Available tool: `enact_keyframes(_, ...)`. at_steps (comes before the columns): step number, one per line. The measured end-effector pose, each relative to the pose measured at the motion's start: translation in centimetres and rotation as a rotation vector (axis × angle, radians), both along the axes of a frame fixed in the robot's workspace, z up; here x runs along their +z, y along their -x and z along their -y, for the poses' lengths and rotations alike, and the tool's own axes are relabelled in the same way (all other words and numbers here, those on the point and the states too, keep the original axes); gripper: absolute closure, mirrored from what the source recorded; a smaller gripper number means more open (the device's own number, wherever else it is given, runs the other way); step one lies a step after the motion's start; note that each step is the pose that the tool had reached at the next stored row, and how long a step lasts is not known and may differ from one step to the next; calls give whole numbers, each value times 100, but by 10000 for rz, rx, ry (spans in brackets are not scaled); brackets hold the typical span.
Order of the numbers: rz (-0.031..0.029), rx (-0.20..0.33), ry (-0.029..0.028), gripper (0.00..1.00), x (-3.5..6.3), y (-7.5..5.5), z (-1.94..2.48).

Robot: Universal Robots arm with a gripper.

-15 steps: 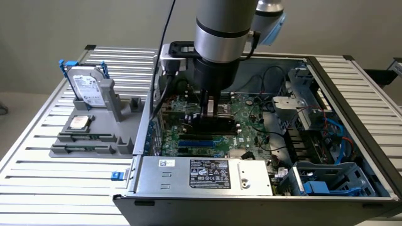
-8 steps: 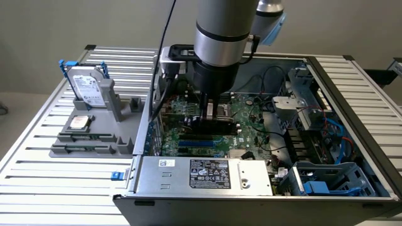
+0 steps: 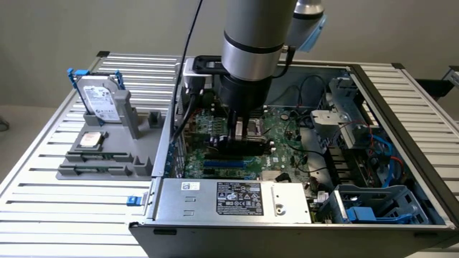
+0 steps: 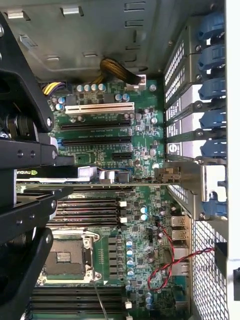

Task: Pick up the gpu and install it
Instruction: 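Insert the gpu into the slot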

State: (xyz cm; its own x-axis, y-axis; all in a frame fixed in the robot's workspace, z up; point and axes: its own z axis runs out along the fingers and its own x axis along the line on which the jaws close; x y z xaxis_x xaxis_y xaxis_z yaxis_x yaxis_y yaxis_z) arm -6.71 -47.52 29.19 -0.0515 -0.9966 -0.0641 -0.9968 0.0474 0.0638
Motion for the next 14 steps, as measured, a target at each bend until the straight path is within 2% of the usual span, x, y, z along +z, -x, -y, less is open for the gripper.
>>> enact_keyframes(3,-54,0,42,74,-16,0,0)
enact_keyframes(8,-63,5,99,74,-47,-1,0)
enact_keyframes(14,-73,3,212,74,-106,2,0)
